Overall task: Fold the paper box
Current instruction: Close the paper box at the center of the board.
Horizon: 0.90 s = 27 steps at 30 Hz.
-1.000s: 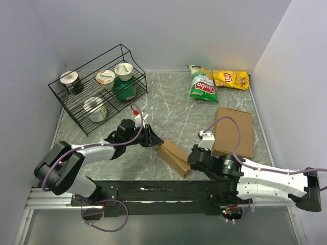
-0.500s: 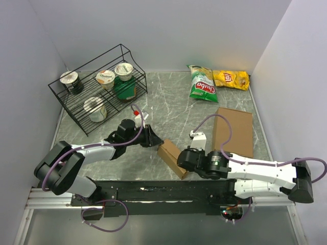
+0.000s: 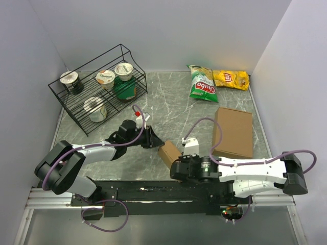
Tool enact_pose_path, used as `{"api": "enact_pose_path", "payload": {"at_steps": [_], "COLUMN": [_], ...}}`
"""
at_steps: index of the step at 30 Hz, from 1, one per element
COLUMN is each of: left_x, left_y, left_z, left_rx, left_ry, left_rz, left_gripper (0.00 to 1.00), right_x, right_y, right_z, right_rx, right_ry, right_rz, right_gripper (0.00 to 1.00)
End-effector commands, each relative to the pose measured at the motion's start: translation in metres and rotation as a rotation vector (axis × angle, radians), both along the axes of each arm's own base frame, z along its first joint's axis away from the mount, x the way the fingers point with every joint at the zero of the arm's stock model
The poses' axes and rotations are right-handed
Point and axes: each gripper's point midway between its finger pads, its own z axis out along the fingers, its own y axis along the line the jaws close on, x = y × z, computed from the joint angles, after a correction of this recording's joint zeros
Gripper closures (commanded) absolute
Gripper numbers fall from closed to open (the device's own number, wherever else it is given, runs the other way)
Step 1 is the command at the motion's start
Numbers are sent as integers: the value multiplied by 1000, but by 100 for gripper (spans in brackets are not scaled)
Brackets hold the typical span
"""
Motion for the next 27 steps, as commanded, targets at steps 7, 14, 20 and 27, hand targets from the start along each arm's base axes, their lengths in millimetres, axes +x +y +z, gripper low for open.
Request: {"api": "enact_pose_path", "payload": {"at_steps": [7, 14, 20, 27], "left_x": [-27, -27, -25, -26], "left_y": [31, 30, 31, 31], "left_z": [-68, -66, -66, -68], "left_rx": [217, 218, 225, 232], "left_ry": [164, 147, 143, 149], "left_rz": [11, -8, -2, -4], "left_gripper": [69, 68, 68, 68], "right_x": [-32, -12, -13, -13], "right_y": [-19, -21, -26, 7], "right_z": [-19, 23, 43, 65], "right_rx": [-191, -56, 61, 307], "right_ry": [129, 141, 180, 105], "right_rz": [50, 39, 42, 197], "right_gripper": [100, 74, 48, 55]}}
